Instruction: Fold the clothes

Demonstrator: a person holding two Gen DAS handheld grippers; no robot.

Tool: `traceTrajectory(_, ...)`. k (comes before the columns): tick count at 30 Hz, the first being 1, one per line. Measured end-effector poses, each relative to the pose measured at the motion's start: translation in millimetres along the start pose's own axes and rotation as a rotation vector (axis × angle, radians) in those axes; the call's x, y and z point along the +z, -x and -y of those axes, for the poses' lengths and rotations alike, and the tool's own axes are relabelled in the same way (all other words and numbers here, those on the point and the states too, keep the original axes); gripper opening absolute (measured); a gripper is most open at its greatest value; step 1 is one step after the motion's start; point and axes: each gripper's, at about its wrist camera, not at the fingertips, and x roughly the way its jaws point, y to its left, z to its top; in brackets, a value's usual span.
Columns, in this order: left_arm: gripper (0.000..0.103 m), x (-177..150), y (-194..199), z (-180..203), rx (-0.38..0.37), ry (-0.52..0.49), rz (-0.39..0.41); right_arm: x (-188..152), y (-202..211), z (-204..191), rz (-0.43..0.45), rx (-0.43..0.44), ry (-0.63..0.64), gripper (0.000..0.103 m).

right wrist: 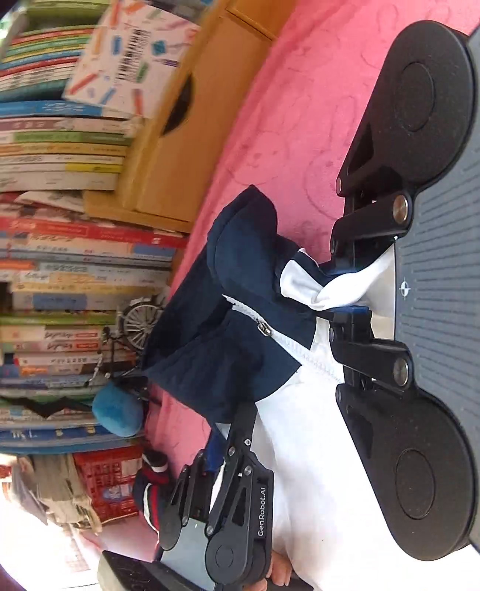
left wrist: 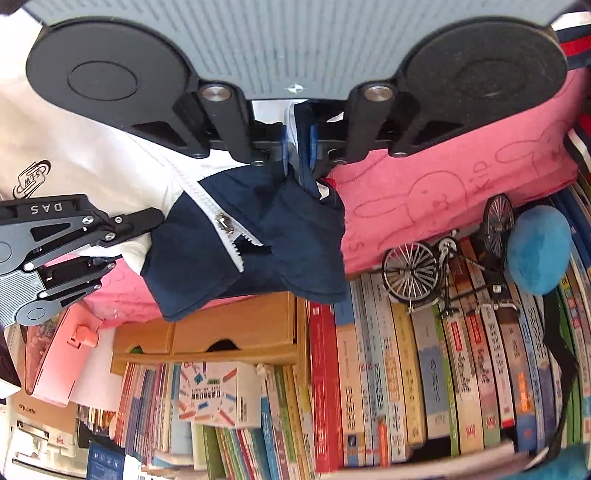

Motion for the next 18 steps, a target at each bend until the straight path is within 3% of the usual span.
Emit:
traceTrajectory(3, 0.009, 31, 6, -17, 0.041, 0.029, 0.110, 23, 14, -14, 0.124, -0.108, 0.090, 0.012)
traceTrajectory(6, 0.012, 49, -12, -30, 0.089, 0.019, 0.131, 47, 10, -8, 0.195, -0.175, 0.122, 0.013)
traceTrajectory(8, 0.017, 46, -40, -29, 0.139, 0.010, 0.066, 58, -2, 0, 0.210, -0.206, 0.116, 0.014)
traceTrajectory(12, 0.027, 32, -84, -23, 0.244, 0.047, -0.104, 56, -63, 6, 0.082, -0.229, 0.077, 0.018)
traceTrajectory(14, 0.026, 29, -69, -19, 0.256, 0.077, -0.079, 47, -88, 4, -0.002, -0.246, 0.080, 0.030)
traceTrajectory(16, 0.031, 27, -30, -16, 0.242, 0.125, -0.001, 45, -76, 4, 0.018, -0.272, 0.067, 0.046)
traceTrajectory(17, 0.040, 24, -4, -22, 0.236, 0.144, 0.048, 44, -70, 4, 0.028, -0.284, 0.060, 0.048)
traceTrajectory(18, 0.061, 18, 23, -30, 0.249, 0.152, 0.102, 43, -64, 3, 0.038, -0.297, 0.054, 0.052)
